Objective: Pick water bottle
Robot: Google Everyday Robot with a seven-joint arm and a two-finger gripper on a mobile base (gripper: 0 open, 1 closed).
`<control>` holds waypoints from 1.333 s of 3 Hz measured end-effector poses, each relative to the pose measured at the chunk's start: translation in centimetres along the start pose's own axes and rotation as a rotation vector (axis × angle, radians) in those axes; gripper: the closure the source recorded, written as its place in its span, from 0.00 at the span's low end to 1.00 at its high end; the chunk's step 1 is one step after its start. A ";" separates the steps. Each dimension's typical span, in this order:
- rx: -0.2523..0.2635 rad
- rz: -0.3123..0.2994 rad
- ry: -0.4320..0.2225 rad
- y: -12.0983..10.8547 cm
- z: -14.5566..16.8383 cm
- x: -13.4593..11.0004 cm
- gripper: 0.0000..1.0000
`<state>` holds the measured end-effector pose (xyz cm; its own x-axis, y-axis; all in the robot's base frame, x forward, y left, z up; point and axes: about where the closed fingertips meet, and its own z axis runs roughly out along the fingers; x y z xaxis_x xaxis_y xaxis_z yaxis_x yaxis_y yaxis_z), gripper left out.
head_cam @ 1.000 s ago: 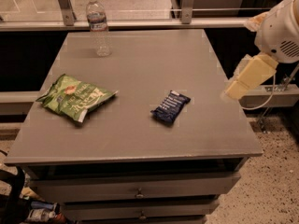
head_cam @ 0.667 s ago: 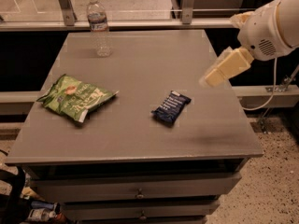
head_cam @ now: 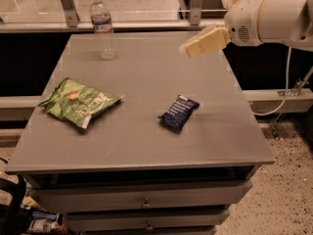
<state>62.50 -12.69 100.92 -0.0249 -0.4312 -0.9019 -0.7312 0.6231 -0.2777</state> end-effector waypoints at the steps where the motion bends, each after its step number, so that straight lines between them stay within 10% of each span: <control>1: -0.001 -0.001 0.001 0.0 0.0 0.0 0.00; 4: -0.065 -0.001 -0.089 -2.8 9.6 -5.2 0.00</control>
Offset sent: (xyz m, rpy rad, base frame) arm 0.0529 0.0373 0.0234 0.0283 -0.0122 0.0460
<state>71.27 -5.90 103.25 0.0345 -0.3701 -0.9283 -0.7739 0.5778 -0.2592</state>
